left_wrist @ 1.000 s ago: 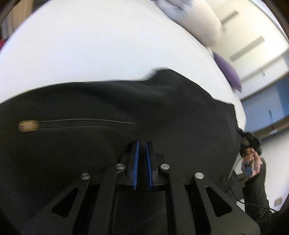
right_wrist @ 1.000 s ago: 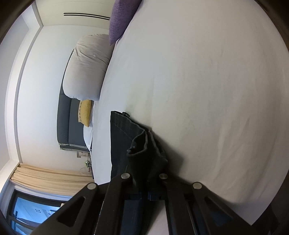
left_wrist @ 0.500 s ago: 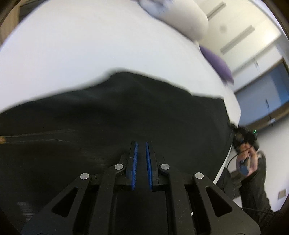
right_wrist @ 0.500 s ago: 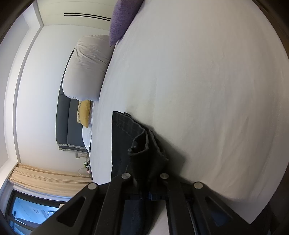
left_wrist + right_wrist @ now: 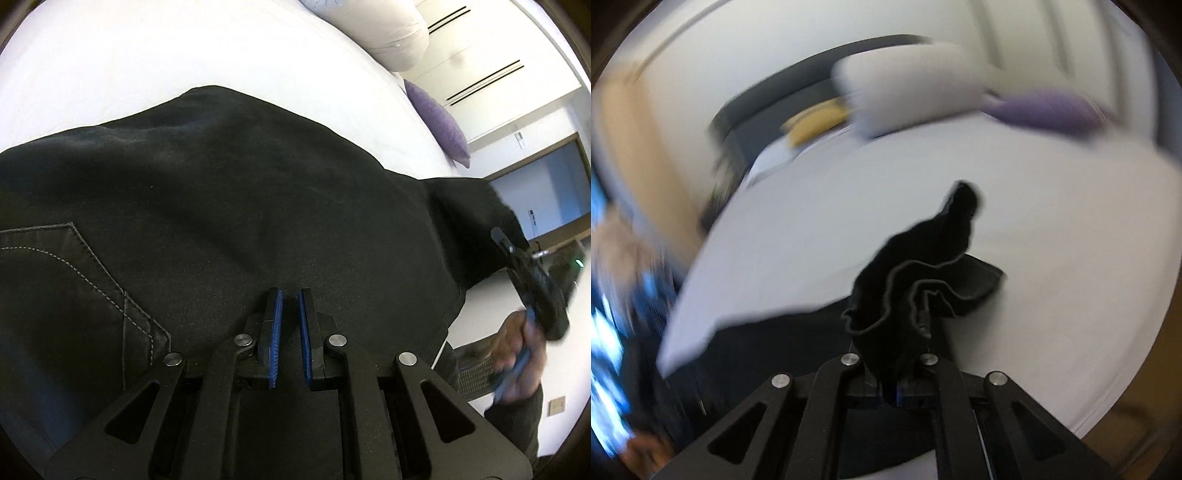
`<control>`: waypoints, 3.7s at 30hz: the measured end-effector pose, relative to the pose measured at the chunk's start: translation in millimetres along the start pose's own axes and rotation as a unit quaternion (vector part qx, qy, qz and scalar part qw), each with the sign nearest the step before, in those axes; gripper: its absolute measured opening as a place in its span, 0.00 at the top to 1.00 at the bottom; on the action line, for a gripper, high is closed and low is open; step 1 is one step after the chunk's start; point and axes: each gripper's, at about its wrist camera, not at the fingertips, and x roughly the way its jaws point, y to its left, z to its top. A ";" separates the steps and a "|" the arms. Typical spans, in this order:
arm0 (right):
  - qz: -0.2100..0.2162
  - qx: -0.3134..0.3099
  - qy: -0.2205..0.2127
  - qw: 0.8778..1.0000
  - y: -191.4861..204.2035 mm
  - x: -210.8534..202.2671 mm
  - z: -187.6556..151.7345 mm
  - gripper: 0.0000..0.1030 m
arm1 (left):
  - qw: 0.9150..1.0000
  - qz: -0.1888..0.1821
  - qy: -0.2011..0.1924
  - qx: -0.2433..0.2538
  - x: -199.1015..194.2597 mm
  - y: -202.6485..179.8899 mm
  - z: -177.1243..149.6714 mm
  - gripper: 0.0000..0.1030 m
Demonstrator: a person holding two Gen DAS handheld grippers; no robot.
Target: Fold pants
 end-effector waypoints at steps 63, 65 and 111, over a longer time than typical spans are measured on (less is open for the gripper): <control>-0.035 -0.560 -0.074 0.825 246.0 -27.0 -183.3 0.96 | 0.995 -0.085 0.025 -0.053 -44.8 20.3 55.7 0.94; -0.023 -0.559 -0.066 0.826 250.9 -26.4 -188.7 0.96 | 0.996 -0.069 0.023 -0.053 -50.5 29.0 50.9 0.94; 0.362 0.118 0.327 0.865 28.8 150.1 -37.2 0.86 | 0.954 0.242 0.012 0.177 5.7 -72.9 8.0 0.86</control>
